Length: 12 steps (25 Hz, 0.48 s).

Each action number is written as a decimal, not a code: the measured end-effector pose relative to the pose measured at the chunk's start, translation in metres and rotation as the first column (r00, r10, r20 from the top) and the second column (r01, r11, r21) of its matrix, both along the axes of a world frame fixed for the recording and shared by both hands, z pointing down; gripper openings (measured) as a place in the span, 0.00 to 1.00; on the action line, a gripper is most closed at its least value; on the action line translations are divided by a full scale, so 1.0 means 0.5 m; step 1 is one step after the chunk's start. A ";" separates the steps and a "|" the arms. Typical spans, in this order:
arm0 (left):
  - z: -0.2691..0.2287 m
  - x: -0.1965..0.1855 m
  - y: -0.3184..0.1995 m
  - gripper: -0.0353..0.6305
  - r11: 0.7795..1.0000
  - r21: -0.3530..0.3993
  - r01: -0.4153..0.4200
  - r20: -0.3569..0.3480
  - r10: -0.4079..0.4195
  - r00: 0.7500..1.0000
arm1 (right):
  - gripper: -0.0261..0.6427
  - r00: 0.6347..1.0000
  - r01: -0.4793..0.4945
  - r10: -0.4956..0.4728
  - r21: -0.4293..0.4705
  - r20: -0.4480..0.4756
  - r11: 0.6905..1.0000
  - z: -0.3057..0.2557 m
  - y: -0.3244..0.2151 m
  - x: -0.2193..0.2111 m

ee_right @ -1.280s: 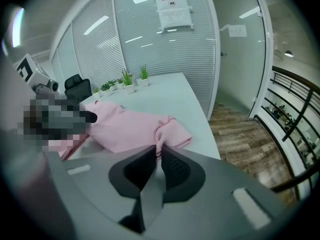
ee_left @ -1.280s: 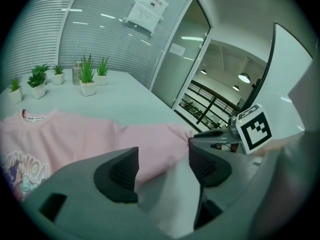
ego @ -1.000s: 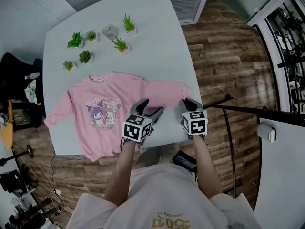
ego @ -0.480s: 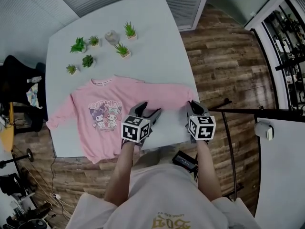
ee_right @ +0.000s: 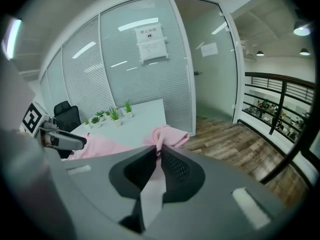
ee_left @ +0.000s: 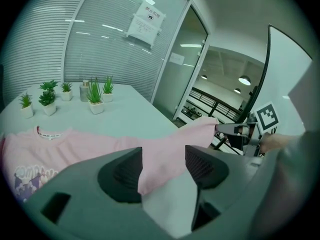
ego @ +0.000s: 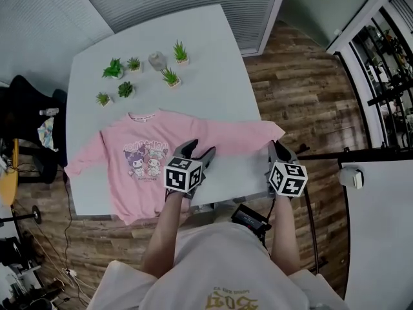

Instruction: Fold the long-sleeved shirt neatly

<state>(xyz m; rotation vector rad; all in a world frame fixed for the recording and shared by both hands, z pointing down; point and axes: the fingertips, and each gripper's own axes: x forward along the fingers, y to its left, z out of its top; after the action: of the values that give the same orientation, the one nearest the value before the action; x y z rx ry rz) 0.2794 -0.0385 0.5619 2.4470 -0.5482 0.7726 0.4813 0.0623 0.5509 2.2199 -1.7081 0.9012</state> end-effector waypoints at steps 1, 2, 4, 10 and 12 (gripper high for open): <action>-0.007 -0.002 -0.003 0.46 1.000 0.008 0.007 -0.002 -0.007 1.000 | 0.10 1.000 -0.005 0.005 0.001 0.000 1.000 -0.005 0.004 0.004; -0.014 -0.004 -0.006 0.47 1.000 0.015 0.014 -0.004 -0.014 1.000 | 0.10 1.000 -0.011 0.011 0.003 0.004 1.000 -0.010 0.007 0.007; -0.028 -0.009 -0.012 0.47 0.999 0.028 0.026 -0.007 -0.026 1.000 | 0.10 1.000 -0.018 0.017 0.019 0.016 1.000 -0.023 0.009 0.007; -0.069 -0.047 -0.030 0.48 0.995 0.071 0.067 0.004 -0.067 0.998 | 0.10 0.999 0.013 -0.017 0.103 0.040 0.995 -0.082 -0.015 -0.027; -0.078 -0.067 -0.038 0.49 0.993 0.082 0.089 0.010 -0.090 0.996 | 0.10 0.998 0.047 -0.050 0.120 0.022 0.992 -0.098 -0.032 -0.044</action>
<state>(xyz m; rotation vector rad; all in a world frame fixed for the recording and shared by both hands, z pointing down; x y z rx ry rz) 0.2461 -0.0574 0.5230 2.4739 -0.7027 0.7443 0.4592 0.0465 0.5016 2.2385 -1.8653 0.8398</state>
